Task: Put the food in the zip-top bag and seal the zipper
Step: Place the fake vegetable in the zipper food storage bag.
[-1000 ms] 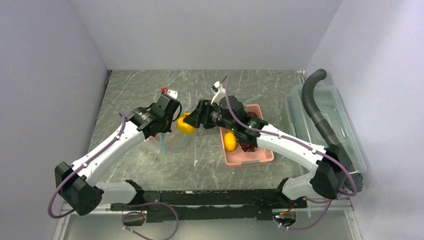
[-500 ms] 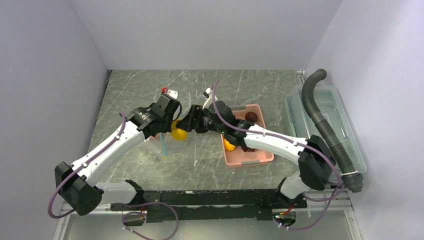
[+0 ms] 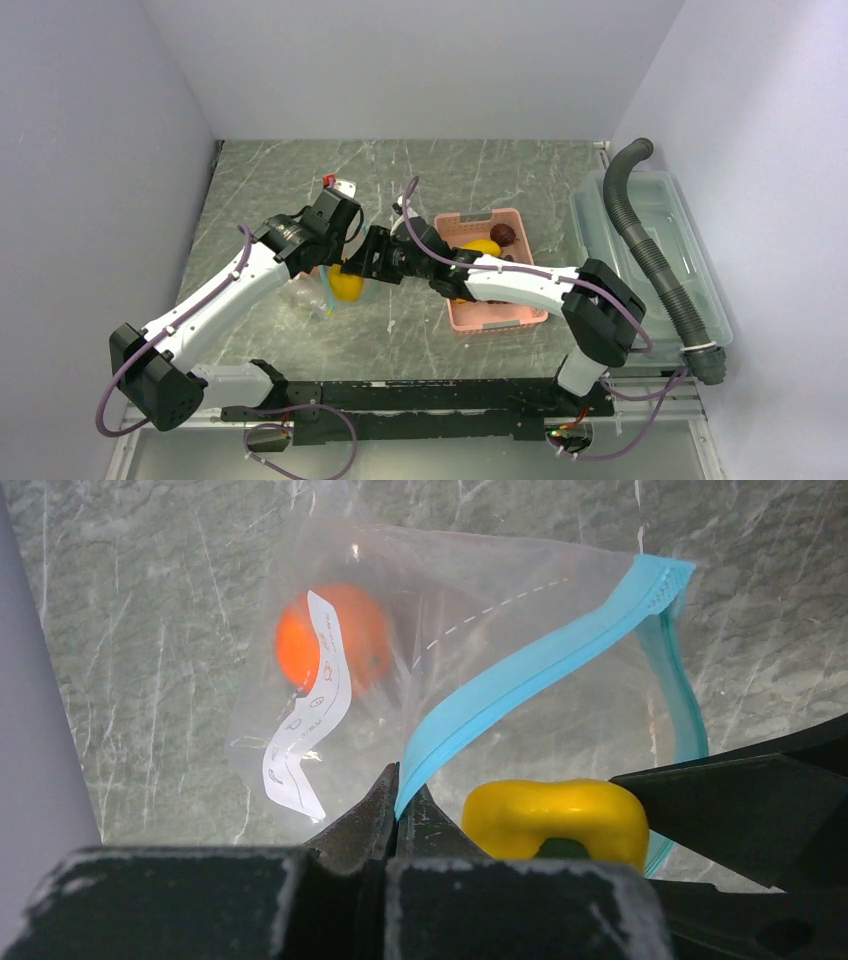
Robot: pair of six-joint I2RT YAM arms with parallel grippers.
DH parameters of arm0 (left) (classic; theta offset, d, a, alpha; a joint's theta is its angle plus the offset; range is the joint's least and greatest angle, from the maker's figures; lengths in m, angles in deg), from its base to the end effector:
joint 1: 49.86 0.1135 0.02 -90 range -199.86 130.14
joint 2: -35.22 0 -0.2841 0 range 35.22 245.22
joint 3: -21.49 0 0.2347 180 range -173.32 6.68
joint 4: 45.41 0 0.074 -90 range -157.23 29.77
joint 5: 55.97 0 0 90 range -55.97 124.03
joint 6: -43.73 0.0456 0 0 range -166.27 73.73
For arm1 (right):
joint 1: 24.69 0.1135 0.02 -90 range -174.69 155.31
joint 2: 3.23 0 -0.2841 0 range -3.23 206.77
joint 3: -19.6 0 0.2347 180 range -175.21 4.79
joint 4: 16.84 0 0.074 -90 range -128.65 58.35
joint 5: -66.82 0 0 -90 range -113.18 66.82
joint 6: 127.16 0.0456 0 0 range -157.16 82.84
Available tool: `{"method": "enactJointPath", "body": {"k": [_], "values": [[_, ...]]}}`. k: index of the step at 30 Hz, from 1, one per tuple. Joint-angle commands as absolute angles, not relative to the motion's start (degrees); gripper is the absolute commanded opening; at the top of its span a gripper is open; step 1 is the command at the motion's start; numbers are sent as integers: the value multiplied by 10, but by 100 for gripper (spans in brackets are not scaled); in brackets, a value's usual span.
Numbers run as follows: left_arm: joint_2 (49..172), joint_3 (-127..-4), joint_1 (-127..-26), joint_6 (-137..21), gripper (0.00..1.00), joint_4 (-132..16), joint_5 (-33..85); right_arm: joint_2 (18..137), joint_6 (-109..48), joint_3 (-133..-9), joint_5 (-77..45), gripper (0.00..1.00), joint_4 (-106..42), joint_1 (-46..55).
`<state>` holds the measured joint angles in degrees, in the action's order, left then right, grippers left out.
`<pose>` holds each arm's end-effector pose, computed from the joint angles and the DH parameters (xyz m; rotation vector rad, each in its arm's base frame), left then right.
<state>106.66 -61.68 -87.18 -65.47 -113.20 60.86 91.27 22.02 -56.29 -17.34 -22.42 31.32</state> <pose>0.1901 -0.1191 0.3354 0.2058 2.4015 0.1577 0.2050 0.3124 0.2729 -0.0121 2.2787 1.3064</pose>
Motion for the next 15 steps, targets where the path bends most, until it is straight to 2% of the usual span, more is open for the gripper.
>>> {"method": "enactJointPath", "body": {"k": [1, 7, 15], "values": [[1054, -617, -870, -657, 0, -1119, 612, 919, 231, -586, -196, 38, -194, 320], [1054, -616, -870, -657, 0, -1119, 612, 939, 227, -611, -218, 60, -215, 331], [1054, -616, -870, -658, 0, -1120, 614, 955, 225, -632, -228, 72, -221, 336]]}}
